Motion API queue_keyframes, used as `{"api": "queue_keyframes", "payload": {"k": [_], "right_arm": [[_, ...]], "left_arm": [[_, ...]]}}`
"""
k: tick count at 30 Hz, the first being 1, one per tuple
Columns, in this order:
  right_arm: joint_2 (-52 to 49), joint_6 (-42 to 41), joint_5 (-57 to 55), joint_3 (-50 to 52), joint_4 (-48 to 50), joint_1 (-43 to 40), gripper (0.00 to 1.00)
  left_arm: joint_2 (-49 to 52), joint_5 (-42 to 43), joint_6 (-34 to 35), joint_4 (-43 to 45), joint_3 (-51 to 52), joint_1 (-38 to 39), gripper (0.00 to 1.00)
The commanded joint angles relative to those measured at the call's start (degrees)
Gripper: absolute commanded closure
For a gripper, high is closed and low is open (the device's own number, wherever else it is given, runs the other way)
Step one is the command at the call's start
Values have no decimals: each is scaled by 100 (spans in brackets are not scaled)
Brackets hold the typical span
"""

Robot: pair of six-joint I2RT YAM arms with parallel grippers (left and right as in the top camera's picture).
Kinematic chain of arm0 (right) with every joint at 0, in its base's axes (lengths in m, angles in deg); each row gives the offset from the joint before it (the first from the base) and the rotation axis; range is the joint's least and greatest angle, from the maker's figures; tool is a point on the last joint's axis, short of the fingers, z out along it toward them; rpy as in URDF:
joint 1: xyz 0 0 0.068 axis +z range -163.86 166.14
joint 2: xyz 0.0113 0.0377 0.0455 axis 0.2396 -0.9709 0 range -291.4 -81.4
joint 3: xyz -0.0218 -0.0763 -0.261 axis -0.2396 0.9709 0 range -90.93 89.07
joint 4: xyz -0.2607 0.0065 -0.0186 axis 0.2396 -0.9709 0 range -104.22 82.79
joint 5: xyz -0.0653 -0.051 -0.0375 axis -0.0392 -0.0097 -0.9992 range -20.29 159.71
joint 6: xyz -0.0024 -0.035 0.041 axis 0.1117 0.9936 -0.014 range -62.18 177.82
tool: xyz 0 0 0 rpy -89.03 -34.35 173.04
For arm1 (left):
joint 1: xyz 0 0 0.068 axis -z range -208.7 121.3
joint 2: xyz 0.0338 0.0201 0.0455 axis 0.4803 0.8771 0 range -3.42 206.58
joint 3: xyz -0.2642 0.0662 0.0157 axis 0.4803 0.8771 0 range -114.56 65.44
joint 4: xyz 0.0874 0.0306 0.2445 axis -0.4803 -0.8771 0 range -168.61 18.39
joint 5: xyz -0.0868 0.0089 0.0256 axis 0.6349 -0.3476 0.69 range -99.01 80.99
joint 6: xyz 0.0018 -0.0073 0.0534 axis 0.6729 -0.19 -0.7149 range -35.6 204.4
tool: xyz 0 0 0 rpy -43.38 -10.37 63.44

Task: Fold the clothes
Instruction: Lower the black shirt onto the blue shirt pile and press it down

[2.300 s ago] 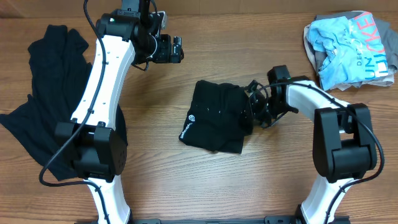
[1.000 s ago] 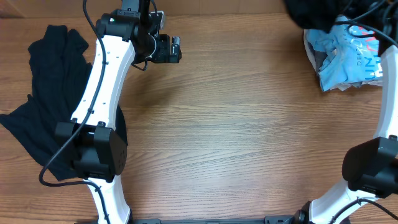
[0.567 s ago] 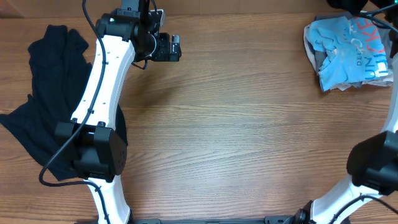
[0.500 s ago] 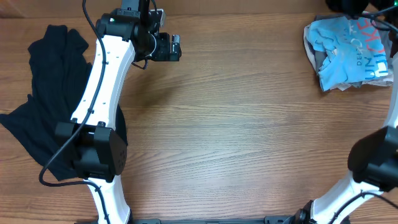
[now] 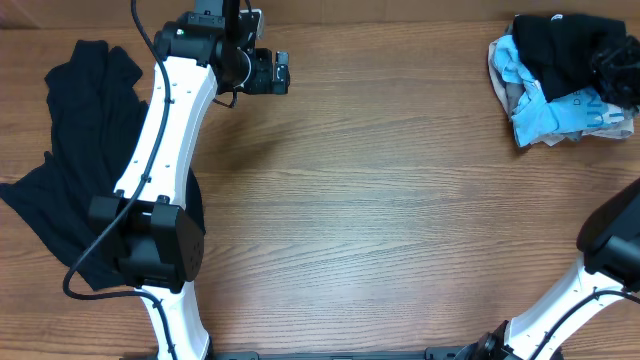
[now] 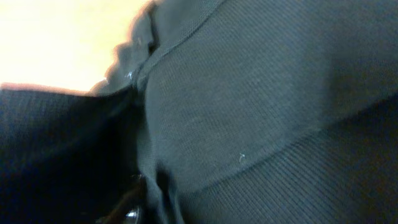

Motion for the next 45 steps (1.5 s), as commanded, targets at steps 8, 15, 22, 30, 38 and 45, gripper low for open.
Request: {"api": "queue_keyframes", "payload": {"k": [8,15,22,30,38,45], "right_arm": [[577,1495,426,-616,-1735,-516,30],[1047,2463,339,-1003,-1215,-177,30],[590,3053,-435,-986,472,339,14],[-463,3110,-918,-986,1093,555,11],[-1598,2929,-1001,-898,-173,470,27],[-1832,2656,-916,-929,-437,398,25]], "left_arm": [[-133,-50,-85,61,-107,17,0],[-133,-52,-87,68,-105,17,0],[-133,-52,-87,68,-105,17,0],[-133,-52,-85,7,-105,31,0],[-133,-55,-87,44,-105,31,0],[-133,-52,-87,57,-105,31,0]]}}
